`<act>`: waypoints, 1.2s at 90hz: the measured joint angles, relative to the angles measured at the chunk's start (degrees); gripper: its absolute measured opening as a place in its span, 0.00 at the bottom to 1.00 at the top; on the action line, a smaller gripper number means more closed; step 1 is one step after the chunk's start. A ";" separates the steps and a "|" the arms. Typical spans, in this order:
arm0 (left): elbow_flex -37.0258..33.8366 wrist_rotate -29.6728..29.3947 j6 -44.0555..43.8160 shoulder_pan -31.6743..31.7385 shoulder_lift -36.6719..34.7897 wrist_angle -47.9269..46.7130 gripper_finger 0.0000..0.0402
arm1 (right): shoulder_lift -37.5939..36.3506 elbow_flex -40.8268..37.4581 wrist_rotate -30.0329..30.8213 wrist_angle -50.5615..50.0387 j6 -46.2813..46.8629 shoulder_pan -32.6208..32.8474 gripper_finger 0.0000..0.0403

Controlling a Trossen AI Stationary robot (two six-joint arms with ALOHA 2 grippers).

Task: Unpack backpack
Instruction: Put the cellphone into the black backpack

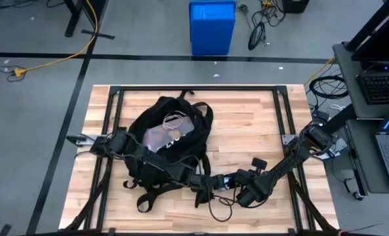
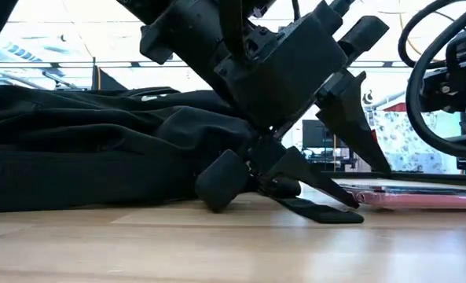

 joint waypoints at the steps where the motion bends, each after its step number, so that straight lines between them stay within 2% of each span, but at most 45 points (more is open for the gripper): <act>1: 0.00 -0.02 0.03 0.00 0.00 0.05 0.38 | 0.00 0.00 0.01 -0.01 0.09 -0.01 0.00; 22: 0.02 -0.92 -0.10 -0.07 0.00 0.88 0.38 | -0.83 -0.02 0.24 -0.32 1.00 -0.02 0.00; 33: 0.05 -1.37 -0.10 -0.07 0.00 2.02 0.38 | -2.29 -0.02 3.37 0.28 2.39 -0.05 0.00; 50: 0.65 -8.13 -0.18 0.49 -0.04 9.34 0.38 | -2.62 0.24 5.61 7.37 0.03 -0.13 0.00; 83: 0.46 -6.18 -0.14 0.15 -0.02 8.73 0.38 | -2.99 0.20 4.93 9.95 -1.83 -0.39 0.00; 108: 0.31 -6.00 -0.10 0.00 -0.02 8.09 0.27 | -3.02 0.15 4.92 9.56 -2.08 -0.37 0.00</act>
